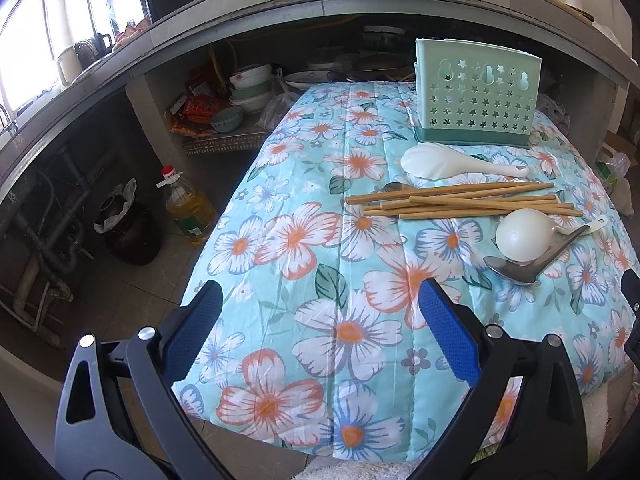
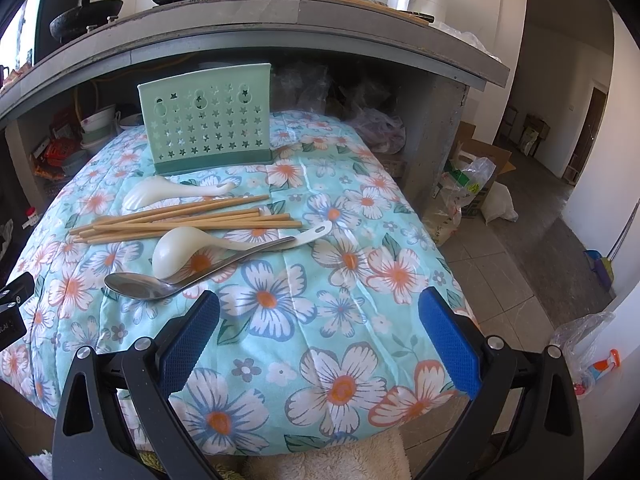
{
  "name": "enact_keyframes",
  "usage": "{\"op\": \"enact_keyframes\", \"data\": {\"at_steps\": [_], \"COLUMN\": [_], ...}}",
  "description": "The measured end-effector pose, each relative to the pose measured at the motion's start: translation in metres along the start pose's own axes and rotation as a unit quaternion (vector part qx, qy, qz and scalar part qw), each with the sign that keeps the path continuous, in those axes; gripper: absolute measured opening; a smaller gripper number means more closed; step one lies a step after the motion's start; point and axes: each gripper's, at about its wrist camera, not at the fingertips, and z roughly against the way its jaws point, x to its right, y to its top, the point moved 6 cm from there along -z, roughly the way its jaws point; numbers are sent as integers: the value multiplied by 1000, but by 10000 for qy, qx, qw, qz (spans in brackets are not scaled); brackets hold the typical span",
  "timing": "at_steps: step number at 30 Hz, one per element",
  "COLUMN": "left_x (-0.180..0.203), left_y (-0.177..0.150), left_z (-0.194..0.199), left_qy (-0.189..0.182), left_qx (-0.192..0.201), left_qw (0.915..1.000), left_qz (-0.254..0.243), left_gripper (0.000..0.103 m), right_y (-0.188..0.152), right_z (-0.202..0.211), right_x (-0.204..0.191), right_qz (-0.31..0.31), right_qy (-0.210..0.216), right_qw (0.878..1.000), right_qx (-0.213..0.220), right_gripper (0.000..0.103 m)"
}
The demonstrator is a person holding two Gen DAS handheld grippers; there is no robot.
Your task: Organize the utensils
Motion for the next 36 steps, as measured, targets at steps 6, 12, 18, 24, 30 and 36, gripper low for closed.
{"op": "enact_keyframes", "data": {"at_steps": [6, 12, 18, 24, 30, 36], "left_x": [-1, -1, -1, -3, -4, -7], "left_y": [0, 0, 0, -1, -3, -4], "left_z": [-1, -1, 0, -1, -2, -3], "left_qy": [-1, 8, 5, 5, 15, 17], "left_qx": [-8, -4, -5, -7, -15, -14], "left_qw": [10000, 10000, 10000, 10000, 10000, 10000], "left_qz": [-6, -2, -7, -5, -10, 12], "left_gripper": [94, 94, 94, 94, 94, 94], "right_y": [0, 0, -1, -1, -5, 1], "right_z": [0, 0, 1, 1, 2, 2], "right_x": [0, 0, 0, 0, -2, 1], "right_qz": [-2, -6, -4, -6, -13, -15], "right_qy": [1, -4, -1, -8, -3, -14], "right_qw": [10000, 10000, 10000, 10000, 10000, 10000], "right_qx": [0, 13, 6, 15, 27, 50], "right_gripper": [97, 97, 97, 97, 97, 97]}}
